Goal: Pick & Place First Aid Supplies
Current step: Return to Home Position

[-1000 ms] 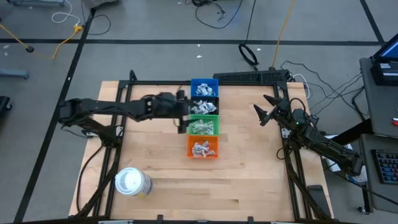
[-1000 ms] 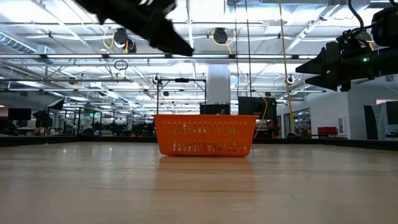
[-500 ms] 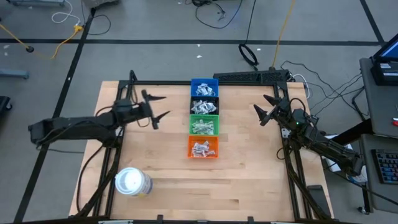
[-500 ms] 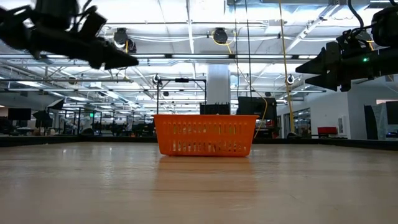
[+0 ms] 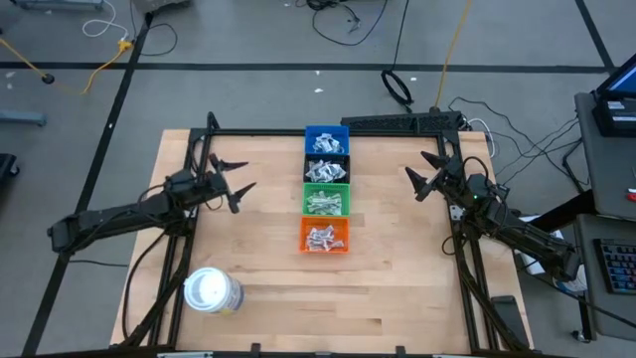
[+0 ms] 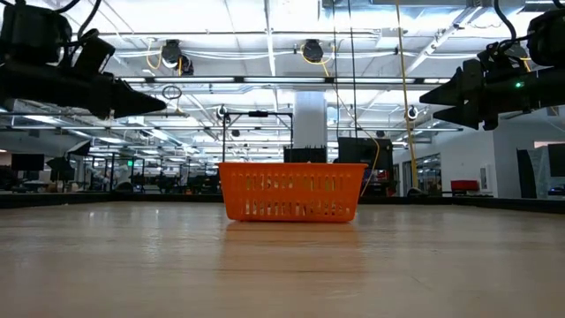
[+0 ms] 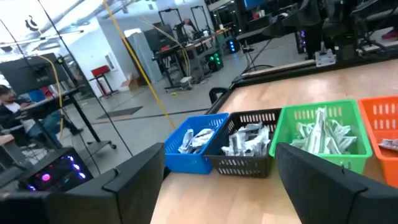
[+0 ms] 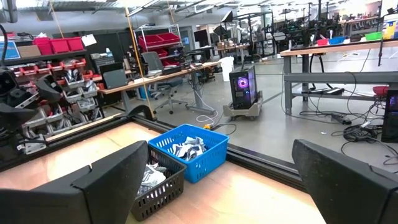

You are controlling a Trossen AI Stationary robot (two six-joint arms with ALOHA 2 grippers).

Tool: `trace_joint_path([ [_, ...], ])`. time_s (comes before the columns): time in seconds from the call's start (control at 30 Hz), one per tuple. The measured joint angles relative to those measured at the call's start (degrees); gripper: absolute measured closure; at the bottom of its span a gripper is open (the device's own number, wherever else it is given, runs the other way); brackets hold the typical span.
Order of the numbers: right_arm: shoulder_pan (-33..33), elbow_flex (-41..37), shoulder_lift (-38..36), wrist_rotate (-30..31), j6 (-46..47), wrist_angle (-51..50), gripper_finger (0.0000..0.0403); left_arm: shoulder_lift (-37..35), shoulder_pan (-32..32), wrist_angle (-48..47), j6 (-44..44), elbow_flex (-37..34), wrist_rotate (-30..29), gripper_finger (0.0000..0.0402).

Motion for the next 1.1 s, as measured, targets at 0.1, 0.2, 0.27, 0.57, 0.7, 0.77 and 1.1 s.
trace_joint_path([
  [0.1,-0.02,0.02,0.00,-0.01,0.00,0.00,0.0009,-3.84,0.64,-2.57,0.05,0.00,0.00,0.0100],
  [0.2,0.00,0.00,0.00,-0.01,0.00,0.00,0.0009,-7.04,1.30,-4.25,0.05,0.00,-0.01,0.0100],
  [0.27,0.00,0.02,0.00,-0.01,0.00,0.00,0.0009,-8.83,1.85,-5.52,0.05,0.00,-0.03,0.0096],
  [0.57,-0.02,0.02,0.00,-0.01,0.00,0.00,0.0009,-15.55,4.65,-12.98,-3.07,0.02,-0.04,0.0076],
  [0.7,0.00,0.02,0.00,0.00,0.00,0.00,0.0009,-18.45,5.80,-17.26,-5.78,0.02,-0.03,0.0074],
  [0.77,0.00,0.01,0.00,-0.01,0.00,0.00,0.0009,-20.17,6.34,-19.17,-7.09,0.06,0.03,0.0078],
  [1.1,-0.01,0.01,-0.02,0.00,0.00,0.00,0.0009,-21.06,10.24,-19.25,-9.92,0.16,0.47,0.0099],
])
